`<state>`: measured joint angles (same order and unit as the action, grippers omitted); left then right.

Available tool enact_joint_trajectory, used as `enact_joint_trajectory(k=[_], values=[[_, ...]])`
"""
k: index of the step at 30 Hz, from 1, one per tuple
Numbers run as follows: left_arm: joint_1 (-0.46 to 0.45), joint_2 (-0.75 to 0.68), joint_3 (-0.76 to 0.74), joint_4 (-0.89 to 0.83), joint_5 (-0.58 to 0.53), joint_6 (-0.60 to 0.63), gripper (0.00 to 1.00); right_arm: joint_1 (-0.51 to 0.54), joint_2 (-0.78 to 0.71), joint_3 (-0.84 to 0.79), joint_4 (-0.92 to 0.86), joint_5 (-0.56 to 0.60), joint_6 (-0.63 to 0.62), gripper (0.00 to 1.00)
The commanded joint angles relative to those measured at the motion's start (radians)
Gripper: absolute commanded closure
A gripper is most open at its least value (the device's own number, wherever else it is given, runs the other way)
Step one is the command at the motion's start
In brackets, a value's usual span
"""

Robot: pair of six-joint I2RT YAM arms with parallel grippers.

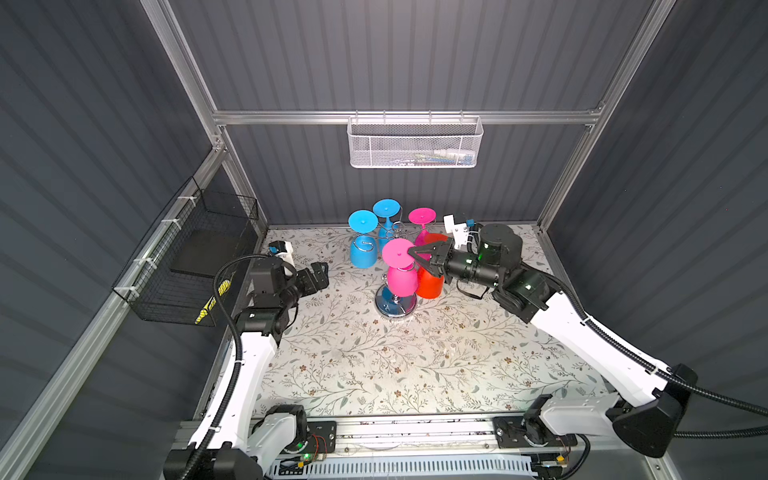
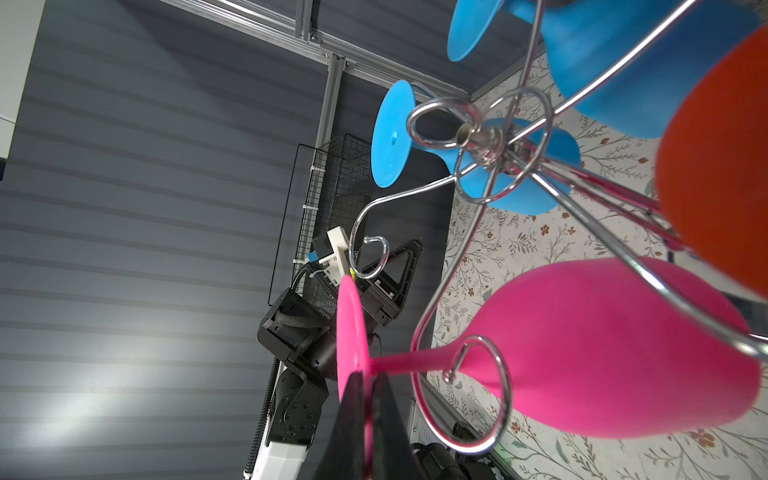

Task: Take the wine glass off the wine glass rack
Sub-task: 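Pull the pink glass off its rack hook with the right gripper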

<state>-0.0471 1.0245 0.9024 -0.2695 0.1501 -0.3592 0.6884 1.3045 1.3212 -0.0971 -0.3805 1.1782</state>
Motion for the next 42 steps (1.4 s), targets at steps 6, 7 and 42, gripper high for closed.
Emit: enact_joint_trajectory(k=[6,7,42], values=[[-0.005,-0.022,0.029,-0.009,-0.006,0.025,0.00,0.007,0.011,0.033,-0.003,0.034,-0.007,1.00],[-0.005,-0.021,0.026,-0.009,-0.006,0.026,0.00,0.007,0.009,0.034,-0.003,0.034,-0.007,1.00],[-0.005,-0.010,0.030,-0.010,0.008,0.026,0.00,0.006,-0.104,-0.076,0.021,0.231,-0.005,1.00]])
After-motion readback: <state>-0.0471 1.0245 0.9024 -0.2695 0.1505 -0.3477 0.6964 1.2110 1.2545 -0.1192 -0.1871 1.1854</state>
